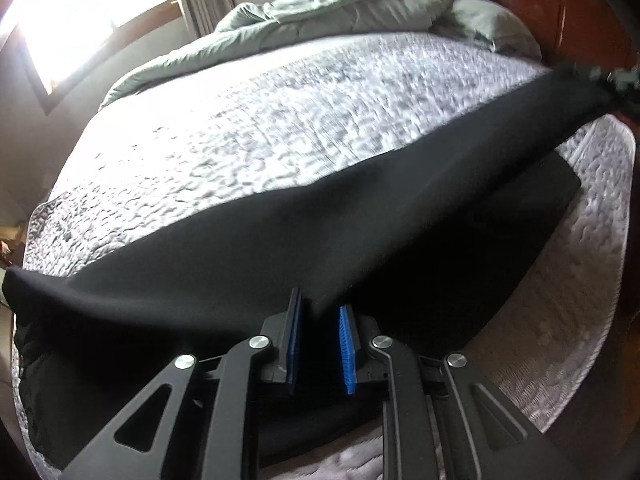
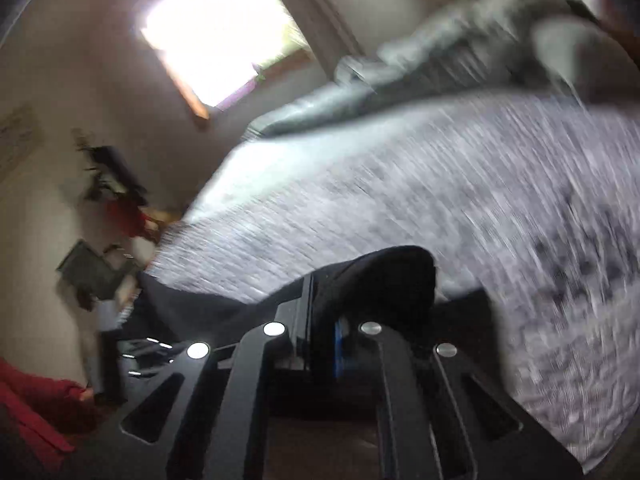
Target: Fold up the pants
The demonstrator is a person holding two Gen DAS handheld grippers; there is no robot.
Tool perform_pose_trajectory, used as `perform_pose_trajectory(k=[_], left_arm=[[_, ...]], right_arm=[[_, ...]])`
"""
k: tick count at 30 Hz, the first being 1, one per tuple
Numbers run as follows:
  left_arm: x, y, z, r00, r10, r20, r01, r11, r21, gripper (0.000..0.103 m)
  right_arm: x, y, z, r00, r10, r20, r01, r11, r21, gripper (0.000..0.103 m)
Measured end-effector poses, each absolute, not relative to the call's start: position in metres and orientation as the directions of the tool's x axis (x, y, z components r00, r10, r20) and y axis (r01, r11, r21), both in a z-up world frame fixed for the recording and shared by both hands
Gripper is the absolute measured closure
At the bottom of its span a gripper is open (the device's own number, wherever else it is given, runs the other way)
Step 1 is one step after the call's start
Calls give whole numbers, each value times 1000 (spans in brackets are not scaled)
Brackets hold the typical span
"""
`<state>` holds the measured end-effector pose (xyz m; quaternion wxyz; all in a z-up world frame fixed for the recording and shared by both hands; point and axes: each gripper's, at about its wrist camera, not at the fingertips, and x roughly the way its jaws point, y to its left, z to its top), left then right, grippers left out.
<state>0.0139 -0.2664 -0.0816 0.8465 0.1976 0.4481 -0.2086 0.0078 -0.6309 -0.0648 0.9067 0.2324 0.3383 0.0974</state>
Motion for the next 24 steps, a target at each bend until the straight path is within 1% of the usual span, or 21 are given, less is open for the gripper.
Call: perform_pose_trajectory(k=[2, 4, 5, 6, 7, 9, 11, 13, 14, 15, 16, 18, 19, 20, 21, 22, 23, 24], left_arm=[[15, -277, -97, 475, -157, -866, 550, 821, 153, 86], [14, -282, -113, 454, -126, -882, 562, 809, 173, 86], [13, -282, -115, 462, -124, -878, 564, 806, 183, 86], [13, -283, -115, 468, -125, -875, 567, 802, 189, 86], [13, -283, -114, 469, -128, -874, 570, 800, 188, 86], [15, -283, -114, 458, -135, -878, 571, 803, 174, 86], [21, -282, -114, 449, -143, -882, 568, 808, 158, 86], [20, -282, -115, 453, -142, -880, 567, 807, 162, 86], [17, -282, -116, 457, -140, -879, 566, 807, 166, 86], [17, -282, -116, 459, -138, -878, 565, 808, 168, 86], [18, -273, -114, 458, -138, -878, 564, 808, 167, 86], [21, -271, -112, 451, -142, -881, 562, 812, 157, 86], [22, -268, -110, 440, -149, -885, 559, 817, 140, 85], [23, -264, -108, 434, -155, -888, 557, 820, 129, 84], [23, -260, -104, 423, -165, -891, 554, 825, 111, 79], [24, -254, -98, 404, -184, -896, 550, 831, 77, 77], [25, -246, -91, 385, -203, -900, 537, 842, 40, 73], [27, -236, -85, 374, -213, -903, 512, 859, 10, 67]], right_arm=[[15, -646, -107, 676, 322, -662, 90, 856, 509, 95], [13, -649, -142, 584, 300, -754, 187, 854, 485, 93], [6, -646, -149, 562, 289, -775, 207, 858, 471, 86], [1, -645, -151, 554, 274, -786, 221, 862, 456, 77], [-4, -641, -149, 538, 227, -812, 250, 877, 410, 69], [-9, -637, -137, 549, 175, -817, 275, 886, 375, 65], [-13, -626, -112, 581, 113, -806, 307, 887, 345, 60], [-12, -614, -96, 598, 82, -797, 305, 897, 321, 59], [-5, -590, -85, 622, 141, -770, 234, 905, 355, 57], [-2, -581, -85, 619, 196, -760, 194, 900, 391, 51], [9, -561, -90, 597, 285, -750, 147, 880, 452, 50], [22, -537, -104, 542, 370, -755, 117, 856, 504, 53], [34, -519, -120, 484, 384, -786, 124, 859, 496, 54], [42, -507, -137, 429, 353, -831, 154, 878, 452, 54], [48, -503, -148, 400, 338, -852, 176, 884, 434, 54], [53, -500, -164, 376, 329, -866, 209, 880, 426, 54], [56, -500, -168, 382, 329, -864, 221, 875, 431, 54], [58, -503, -170, 391, 336, -857, 235, 863, 446, 54]])
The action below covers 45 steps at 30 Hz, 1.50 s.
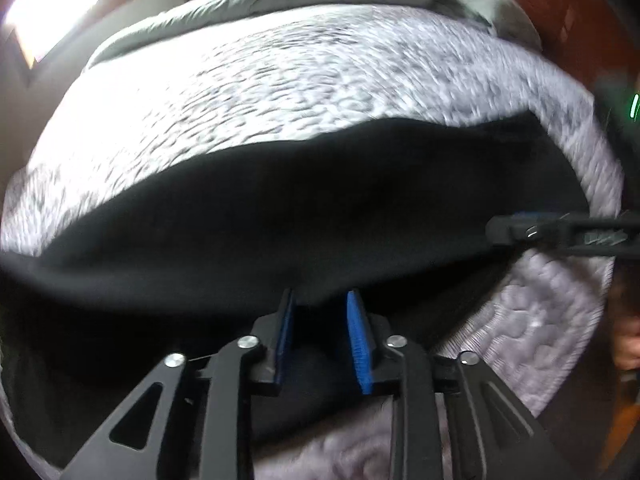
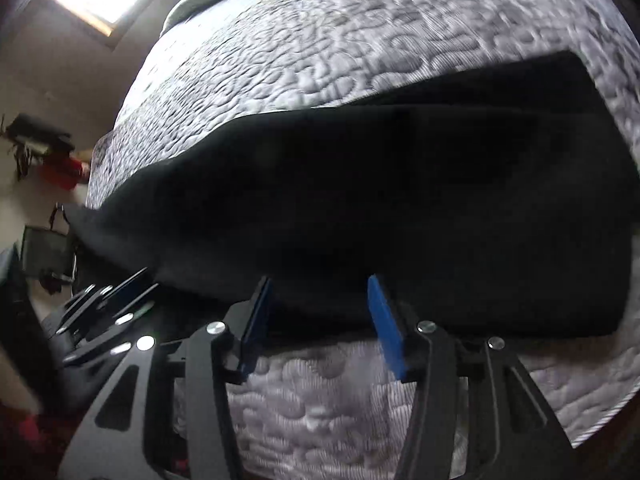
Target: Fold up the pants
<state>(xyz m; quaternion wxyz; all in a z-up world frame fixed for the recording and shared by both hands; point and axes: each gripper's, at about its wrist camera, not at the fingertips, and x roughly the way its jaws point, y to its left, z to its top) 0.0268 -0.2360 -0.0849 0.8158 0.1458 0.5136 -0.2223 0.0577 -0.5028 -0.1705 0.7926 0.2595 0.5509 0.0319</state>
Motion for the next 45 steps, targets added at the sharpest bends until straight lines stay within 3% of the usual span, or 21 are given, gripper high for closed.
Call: perform_pose_trajectory(k=[2, 8, 13, 15, 17, 20, 26, 30, 38, 45], left_arm=[[34, -206, -72, 373, -205, -905, 425, 905, -30, 54], [80, -125, -69, 338, -124, -933, 176, 982, -67, 54], [128, -86, -85, 220, -220, -950, 29, 975, -220, 46], [143, -73, -91, 190, -291, -937, -39, 952, -304, 56], [146, -68, -95, 174, -341, -924, -76, 931, -358, 86], [142, -60, -96, 178, -389, -904, -118, 903, -412, 94], [92, -61, -75, 345, -334, -877, -119, 911, -394, 96], [21, -76, -56, 500, -246, -830, -39, 951, -306, 96], [10, -83, -112, 454, -220, -863, -65, 958, -278, 97], [19, -85, -107, 453, -236, -860, -36, 959, -282, 96]], right_arm=[[60, -506, -172, 393, 358, -847, 253, 843, 474, 54], [66, -509, -170, 374, 354, -857, 263, 846, 464, 55], [84, -487, -171, 358, 279, -891, 240, 895, 377, 55], [80, -484, -166, 359, 283, -889, 242, 892, 382, 55], [81, -481, -166, 356, 285, -890, 239, 893, 381, 55], [72, -480, -162, 350, 278, -894, 233, 899, 371, 55], [63, -488, -161, 337, 309, -889, 240, 885, 399, 55], [65, -491, -159, 316, 314, -895, 232, 889, 394, 55], [71, -451, -124, 316, 180, -932, 166, 956, 241, 44], [83, -350, -108, 276, 380, -883, -84, 924, 372, 46]])
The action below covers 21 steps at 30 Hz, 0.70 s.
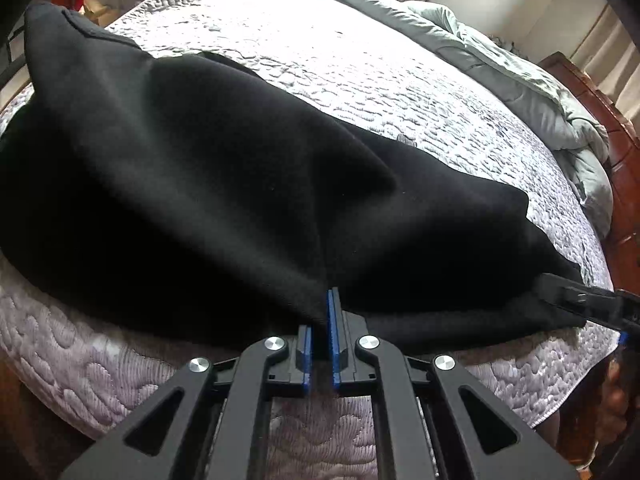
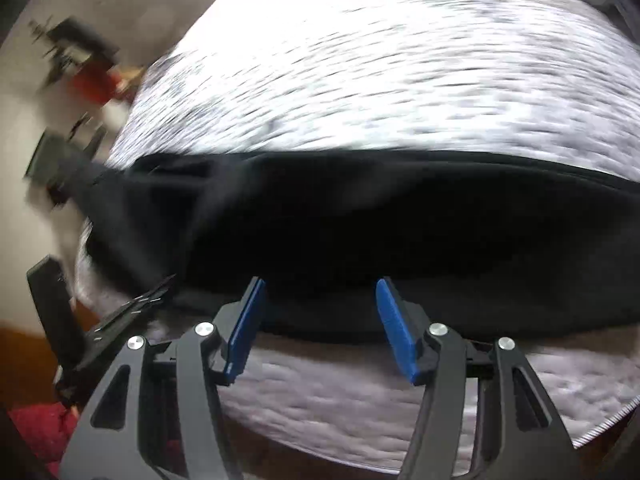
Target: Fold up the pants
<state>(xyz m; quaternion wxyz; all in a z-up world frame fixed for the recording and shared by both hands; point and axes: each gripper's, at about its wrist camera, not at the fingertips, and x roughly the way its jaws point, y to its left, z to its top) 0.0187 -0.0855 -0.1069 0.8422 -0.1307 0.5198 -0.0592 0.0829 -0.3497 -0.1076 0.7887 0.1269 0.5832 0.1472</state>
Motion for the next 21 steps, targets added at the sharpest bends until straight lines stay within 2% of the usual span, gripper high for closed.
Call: perform_pose_trajectory(k=[4, 7, 9, 13, 17, 21], left_arm=[[21, -84, -101, 439, -238, -866, 11, 966, -260, 92], [25, -82, -90, 407, -219, -887, 38, 974, -223, 80], [25, -73, -79, 409, -166, -897, 14, 984, -176, 66], [35, -37, -61, 439, -74, -896, -67, 991, -114, 52], [71, 20, -51, 456, -12, -890, -233, 963, -132, 52], [116, 52, -49, 443, -13, -896, -297, 941, -161, 53]], right_arm=[[90, -307, -139, 180, 272, -945, -129, 959, 252, 44], [86, -297, -153, 196, 196, -961, -145, 975, 169, 41], [84, -291, -151, 202, 174, -964, -149, 978, 145, 41], [84, -290, -153, 214, 172, -962, -141, 979, 144, 40], [78, -293, -152, 221, 174, -960, -138, 980, 146, 39], [71, -291, -150, 225, 168, -960, -138, 981, 139, 39]])
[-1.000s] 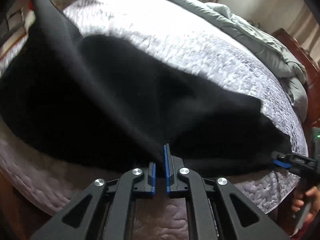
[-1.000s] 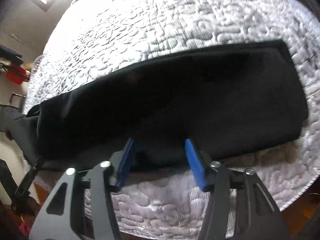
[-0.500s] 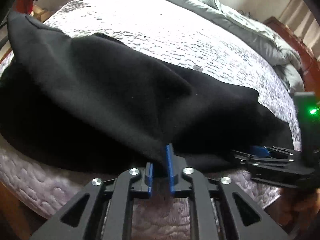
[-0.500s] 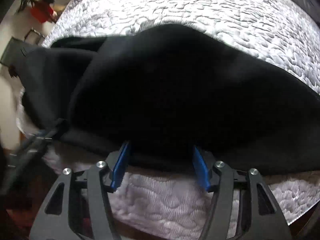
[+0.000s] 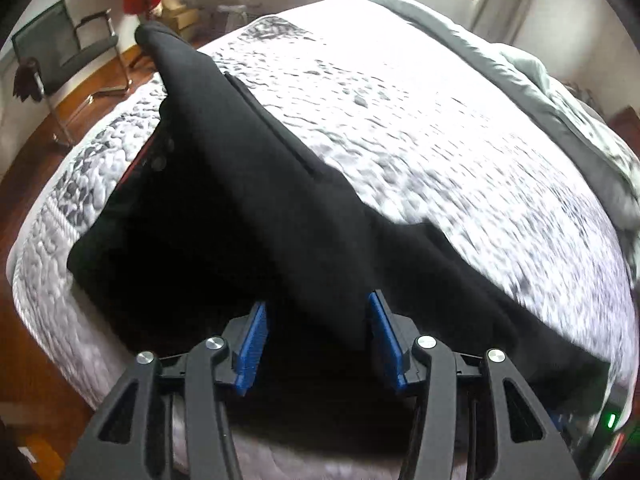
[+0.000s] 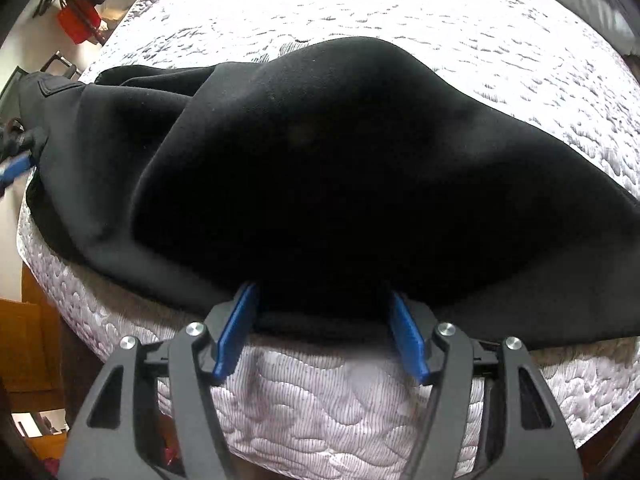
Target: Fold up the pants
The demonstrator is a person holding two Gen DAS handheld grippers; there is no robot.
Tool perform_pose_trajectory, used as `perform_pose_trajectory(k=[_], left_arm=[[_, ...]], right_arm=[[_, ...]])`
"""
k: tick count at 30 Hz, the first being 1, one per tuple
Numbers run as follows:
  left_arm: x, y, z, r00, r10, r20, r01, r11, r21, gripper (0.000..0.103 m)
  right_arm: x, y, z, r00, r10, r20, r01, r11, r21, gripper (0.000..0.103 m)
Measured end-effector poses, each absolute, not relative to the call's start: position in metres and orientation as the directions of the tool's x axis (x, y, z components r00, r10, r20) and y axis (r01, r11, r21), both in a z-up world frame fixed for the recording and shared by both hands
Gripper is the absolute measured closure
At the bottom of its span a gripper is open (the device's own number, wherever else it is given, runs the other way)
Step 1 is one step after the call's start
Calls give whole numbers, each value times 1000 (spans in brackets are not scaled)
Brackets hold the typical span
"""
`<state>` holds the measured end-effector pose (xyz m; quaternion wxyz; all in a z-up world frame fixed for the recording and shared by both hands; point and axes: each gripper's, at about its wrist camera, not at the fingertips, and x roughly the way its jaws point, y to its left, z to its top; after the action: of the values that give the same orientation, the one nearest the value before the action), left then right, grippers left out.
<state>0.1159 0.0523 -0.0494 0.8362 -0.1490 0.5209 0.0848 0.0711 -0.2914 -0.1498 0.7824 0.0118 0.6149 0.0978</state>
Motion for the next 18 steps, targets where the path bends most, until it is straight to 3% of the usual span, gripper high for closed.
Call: perform_pose_trajectory(k=[2, 3, 6, 13, 18], left_arm=[[127, 61, -55, 424, -61, -903, -306, 930, -206, 61], [131, 64, -57, 418, -80, -905, -316, 921, -227, 76], [127, 75, -63, 446, -141, -884, -337, 888, -312, 94], [56, 65, -50, 579, -18, -815, -362, 890, -276, 95], [28, 55, -87, 544, 54, -838, -362, 915, -176, 94]], right_arm=[[72, -285, -153, 227, 171, -959, -136, 980, 142, 39], [71, -285, -153, 228, 173, -958, -136, 980, 145, 39], [73, -284, -152, 222, 178, -959, -133, 980, 151, 39], [85, -291, -147, 185, 205, -961, -117, 976, 185, 35], [87, -290, -147, 176, 206, -963, -130, 974, 184, 32]])
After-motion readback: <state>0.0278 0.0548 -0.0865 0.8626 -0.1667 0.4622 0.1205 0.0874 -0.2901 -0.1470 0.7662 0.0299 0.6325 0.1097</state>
